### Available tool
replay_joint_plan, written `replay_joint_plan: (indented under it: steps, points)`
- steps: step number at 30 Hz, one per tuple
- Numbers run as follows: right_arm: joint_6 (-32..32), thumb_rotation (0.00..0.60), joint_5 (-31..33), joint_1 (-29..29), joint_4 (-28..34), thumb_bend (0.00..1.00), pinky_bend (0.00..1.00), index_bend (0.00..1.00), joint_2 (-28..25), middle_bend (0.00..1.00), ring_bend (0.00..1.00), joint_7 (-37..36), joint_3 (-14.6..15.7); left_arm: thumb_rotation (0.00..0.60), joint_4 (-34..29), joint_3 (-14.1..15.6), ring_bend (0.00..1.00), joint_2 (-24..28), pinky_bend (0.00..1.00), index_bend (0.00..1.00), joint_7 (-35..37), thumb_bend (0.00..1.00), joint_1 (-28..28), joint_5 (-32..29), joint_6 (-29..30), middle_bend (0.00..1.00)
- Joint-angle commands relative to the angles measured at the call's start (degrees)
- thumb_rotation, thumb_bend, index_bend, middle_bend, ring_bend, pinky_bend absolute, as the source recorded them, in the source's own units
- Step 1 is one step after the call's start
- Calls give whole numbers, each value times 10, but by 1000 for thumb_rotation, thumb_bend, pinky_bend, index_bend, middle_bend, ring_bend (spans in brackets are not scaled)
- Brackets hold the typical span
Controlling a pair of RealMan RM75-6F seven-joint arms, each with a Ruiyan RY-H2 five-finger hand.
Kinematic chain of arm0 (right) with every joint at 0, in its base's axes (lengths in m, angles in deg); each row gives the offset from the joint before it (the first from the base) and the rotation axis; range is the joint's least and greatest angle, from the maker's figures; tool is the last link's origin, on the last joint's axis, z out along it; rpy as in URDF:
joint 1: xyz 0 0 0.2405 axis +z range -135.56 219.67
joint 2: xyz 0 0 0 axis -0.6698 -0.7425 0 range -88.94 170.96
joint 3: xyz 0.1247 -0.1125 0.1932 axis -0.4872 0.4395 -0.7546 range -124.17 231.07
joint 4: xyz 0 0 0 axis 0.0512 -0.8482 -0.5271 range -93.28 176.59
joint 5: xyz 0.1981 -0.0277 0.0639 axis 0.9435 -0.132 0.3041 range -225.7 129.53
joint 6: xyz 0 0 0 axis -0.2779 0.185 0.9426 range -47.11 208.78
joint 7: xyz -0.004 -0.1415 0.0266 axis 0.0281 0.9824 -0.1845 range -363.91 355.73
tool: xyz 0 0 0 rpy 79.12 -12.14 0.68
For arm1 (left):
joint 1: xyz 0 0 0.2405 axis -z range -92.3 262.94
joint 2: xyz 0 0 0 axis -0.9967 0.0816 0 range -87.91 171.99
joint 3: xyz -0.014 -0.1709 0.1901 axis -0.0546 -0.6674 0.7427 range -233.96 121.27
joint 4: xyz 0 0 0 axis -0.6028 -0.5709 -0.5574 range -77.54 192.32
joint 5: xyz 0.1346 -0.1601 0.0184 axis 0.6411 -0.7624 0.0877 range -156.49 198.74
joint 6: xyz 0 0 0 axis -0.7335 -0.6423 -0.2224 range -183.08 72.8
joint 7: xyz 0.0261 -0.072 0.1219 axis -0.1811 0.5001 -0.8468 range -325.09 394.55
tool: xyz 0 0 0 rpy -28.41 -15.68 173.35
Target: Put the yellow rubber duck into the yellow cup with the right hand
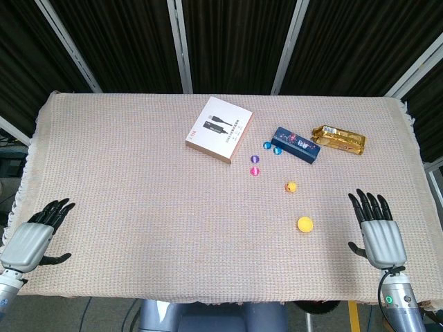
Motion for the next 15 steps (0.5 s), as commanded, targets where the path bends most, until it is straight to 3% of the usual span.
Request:
replay_joint_plan:
  steps: [1, 15]
  points:
    - [-2, 600, -1, -2, 1, 0, 0, 0, 0, 0, 0, -2, -1, 600, -2, 1, 0, 2, 218, 0, -1, 0, -1, 0, 0, 0]
    - [-6, 600, -2, -4, -4, 0, 0, 0, 3, 0, 0, -15, -13, 600, -3, 3, 0, 3, 220, 0, -3, 0, 1, 0, -9, 0]
